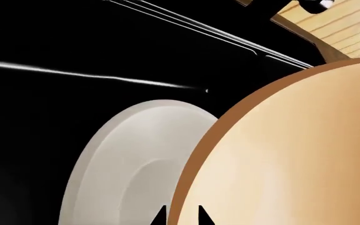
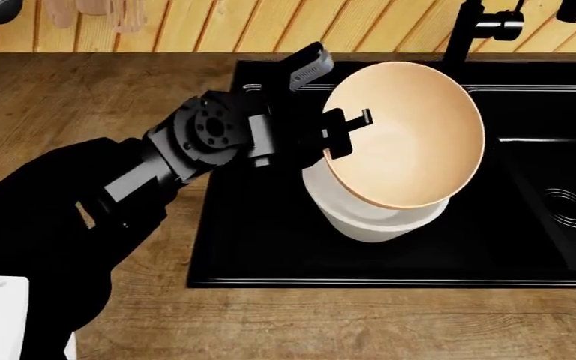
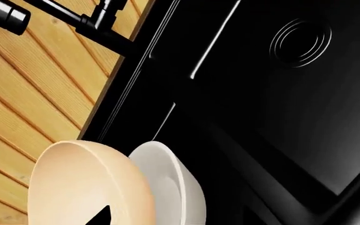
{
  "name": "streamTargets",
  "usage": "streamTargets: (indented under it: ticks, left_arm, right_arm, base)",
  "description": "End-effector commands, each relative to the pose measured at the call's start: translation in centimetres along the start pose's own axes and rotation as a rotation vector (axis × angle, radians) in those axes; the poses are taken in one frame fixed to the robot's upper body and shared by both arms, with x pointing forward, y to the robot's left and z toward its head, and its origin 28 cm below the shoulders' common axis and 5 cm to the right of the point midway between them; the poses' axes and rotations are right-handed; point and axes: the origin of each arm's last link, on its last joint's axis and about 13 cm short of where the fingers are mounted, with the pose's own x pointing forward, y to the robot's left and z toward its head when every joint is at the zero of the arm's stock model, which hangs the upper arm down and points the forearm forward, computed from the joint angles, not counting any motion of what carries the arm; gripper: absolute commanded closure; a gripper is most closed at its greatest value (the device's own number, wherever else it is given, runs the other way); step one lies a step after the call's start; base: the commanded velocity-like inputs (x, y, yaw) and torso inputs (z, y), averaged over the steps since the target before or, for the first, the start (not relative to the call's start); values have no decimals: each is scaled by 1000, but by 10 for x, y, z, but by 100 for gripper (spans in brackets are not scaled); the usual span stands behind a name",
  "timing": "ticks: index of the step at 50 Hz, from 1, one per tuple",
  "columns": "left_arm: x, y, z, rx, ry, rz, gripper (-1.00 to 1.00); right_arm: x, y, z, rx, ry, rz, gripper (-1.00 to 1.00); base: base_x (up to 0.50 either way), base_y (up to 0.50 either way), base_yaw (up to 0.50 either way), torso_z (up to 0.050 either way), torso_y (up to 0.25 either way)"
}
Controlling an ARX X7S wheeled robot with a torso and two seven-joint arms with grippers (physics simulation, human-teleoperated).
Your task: Stack the bowls in the sink.
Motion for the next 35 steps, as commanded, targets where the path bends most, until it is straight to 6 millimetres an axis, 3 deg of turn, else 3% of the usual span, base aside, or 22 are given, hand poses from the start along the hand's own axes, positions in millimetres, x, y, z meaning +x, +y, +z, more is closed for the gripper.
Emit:
streamTargets:
  ticks: [1,8,9,25,35]
  left_arm:
    - [0,0,-1,42,6,11,100]
    - [0,1,1,35,-15,44,100]
    - [0,1,1,33,-16,45,-100]
    - [-5,-4,9,16,-25,32,-100]
    - [-21,-14,34,13,-84,-4,-100]
  right_arm:
    - [0,0,0,2,-2,-1,-100]
    - [0,0,0,1,-6,3,-100]
    - [0,0,0,1,-7,4,-100]
    - [0,0,0,0,-17,18,-100]
    - [1,0,0,-11,-22,41,-100]
  base:
    - [0,0,0,0,0]
    - [0,0,0,0,0]
    - [0,0,0,0,0]
    - [0,0,0,0,0]
    - [0,0,0,0,0]
